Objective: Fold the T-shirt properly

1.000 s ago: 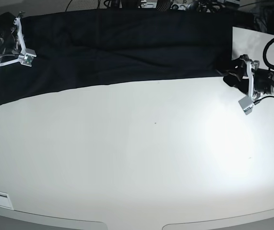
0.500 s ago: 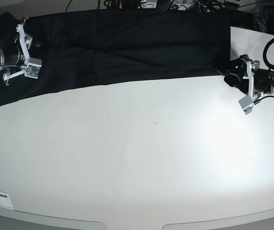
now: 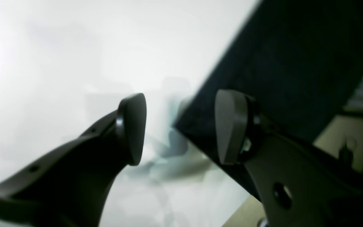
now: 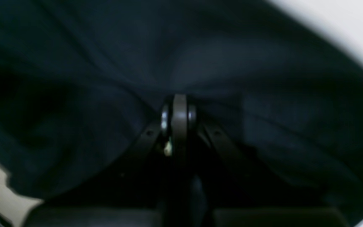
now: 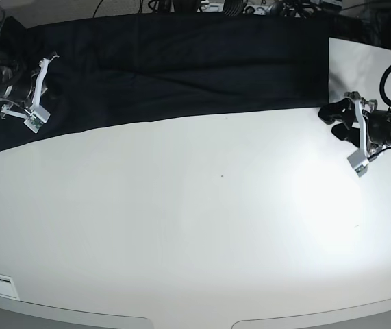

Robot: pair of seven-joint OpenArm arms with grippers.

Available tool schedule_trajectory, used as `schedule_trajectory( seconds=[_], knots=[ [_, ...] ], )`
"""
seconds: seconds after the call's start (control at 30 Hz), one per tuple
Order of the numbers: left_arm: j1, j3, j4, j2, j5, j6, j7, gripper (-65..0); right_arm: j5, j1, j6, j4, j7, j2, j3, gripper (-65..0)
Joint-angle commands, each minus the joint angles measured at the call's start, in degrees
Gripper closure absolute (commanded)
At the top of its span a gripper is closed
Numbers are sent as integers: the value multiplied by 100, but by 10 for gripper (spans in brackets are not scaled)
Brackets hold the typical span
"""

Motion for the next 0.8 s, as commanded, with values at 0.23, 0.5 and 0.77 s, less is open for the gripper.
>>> schedule_trajectory(
  seconds=[0.23, 0.5, 0.77],
  knots=[
    [-94, -859, 46, -170, -79, 24, -111, -362, -334, 33, -23, -251, 407, 83, -116, 0],
    [-94, -1069, 44, -160, 31, 129, -70, -362, -1987, 614, -317, -254, 1423, 81, -1727, 0],
    [-44, -1069, 44, -157, 201, 181, -63, -362, -2752, 1818, -1910, -496, 1749, 79, -2463, 0]
  ],
)
